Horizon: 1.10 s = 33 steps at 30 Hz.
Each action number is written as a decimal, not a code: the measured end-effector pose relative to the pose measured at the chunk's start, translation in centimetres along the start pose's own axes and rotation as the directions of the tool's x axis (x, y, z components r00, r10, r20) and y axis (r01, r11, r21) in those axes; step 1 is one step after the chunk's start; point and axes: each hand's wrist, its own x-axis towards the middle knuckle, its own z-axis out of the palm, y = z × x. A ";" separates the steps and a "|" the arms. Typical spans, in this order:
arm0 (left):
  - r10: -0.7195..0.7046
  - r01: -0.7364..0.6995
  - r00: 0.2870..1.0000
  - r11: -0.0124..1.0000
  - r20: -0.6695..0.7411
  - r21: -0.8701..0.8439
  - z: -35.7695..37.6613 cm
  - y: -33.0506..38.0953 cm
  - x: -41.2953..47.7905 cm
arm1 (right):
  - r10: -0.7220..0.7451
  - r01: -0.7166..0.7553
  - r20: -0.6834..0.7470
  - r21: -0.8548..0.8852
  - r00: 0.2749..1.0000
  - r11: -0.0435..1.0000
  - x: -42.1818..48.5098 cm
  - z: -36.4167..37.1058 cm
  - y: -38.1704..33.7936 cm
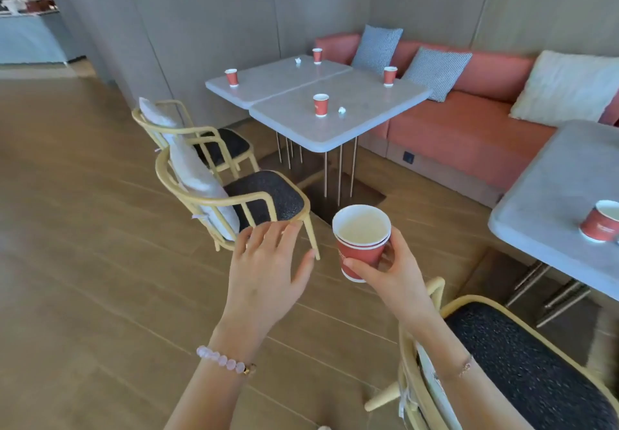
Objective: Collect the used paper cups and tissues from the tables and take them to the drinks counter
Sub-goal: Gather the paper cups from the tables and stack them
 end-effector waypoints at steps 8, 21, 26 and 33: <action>0.146 -0.135 0.985 0.984 0.094 -0.120 6.7 -0.1 10.6 | 0.058 -0.058 -0.181 0.003 0.982 0.998 8.5 -2.4 1.3; 0.544 -0.500 0.838 0.787 0.027 -0.361 19.4 0.6 30.9 | 0.083 -0.138 -0.625 -0.040 0.776 0.990 22.2 -5.5 4.4; 0.685 -0.608 0.728 0.649 0.004 -0.458 23.4 2.1 36.8 | 0.075 -0.165 -0.765 -0.041 0.640 0.985 25.9 -6.1 4.7; 0.797 -0.669 0.603 0.480 -0.036 -0.567 27.3 6.2 40.4 | 0.106 -0.204 -0.877 0.010 0.468 0.979 28.4 -8.1 6.1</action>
